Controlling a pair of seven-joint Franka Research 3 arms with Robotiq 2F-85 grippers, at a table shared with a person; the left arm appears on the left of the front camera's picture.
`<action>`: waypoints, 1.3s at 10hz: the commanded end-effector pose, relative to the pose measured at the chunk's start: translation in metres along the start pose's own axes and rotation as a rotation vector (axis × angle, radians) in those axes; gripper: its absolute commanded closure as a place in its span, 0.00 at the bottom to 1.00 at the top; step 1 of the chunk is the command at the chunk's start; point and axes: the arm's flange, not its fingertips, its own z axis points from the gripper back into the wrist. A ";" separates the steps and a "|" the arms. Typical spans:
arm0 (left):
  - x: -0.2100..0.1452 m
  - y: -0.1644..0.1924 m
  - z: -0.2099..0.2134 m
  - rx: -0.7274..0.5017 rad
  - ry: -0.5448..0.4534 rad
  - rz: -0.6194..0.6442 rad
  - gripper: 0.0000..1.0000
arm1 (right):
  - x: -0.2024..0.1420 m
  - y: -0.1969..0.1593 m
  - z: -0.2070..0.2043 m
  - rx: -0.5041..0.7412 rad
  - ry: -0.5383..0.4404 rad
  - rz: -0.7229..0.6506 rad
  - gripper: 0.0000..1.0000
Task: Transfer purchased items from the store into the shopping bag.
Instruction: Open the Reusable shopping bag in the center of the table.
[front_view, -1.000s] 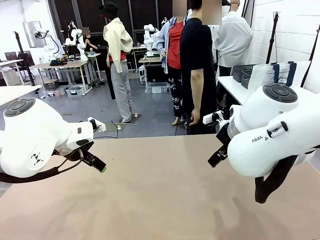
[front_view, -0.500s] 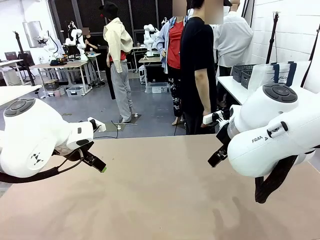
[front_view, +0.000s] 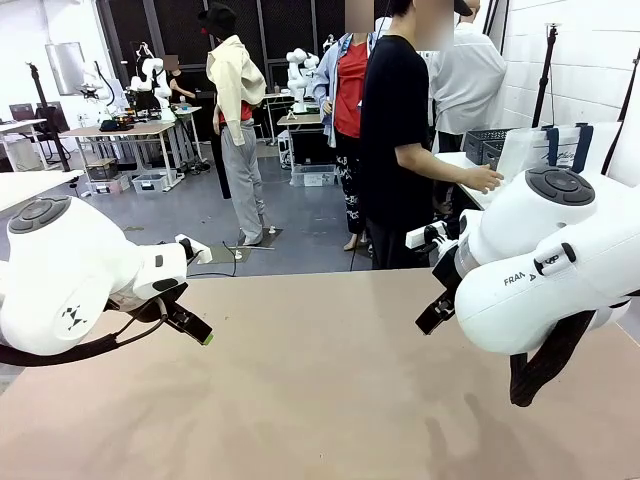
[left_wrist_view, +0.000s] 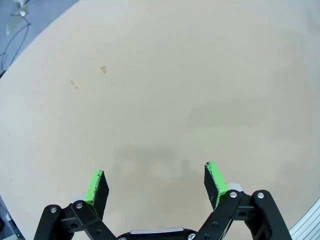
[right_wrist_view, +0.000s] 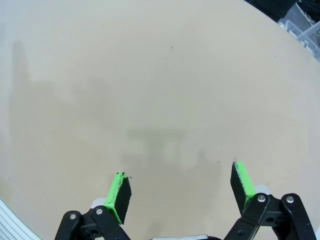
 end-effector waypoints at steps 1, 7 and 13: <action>0.000 0.001 0.000 0.001 0.000 0.002 0.00 | 0.000 0.000 0.000 0.000 0.000 0.000 0.00; 0.000 0.001 0.000 0.001 0.000 0.002 0.00 | 0.000 0.000 0.000 0.000 0.000 0.000 0.00; 0.000 0.001 0.000 0.001 0.000 0.002 0.00 | 0.000 0.000 0.000 0.000 0.000 0.000 0.00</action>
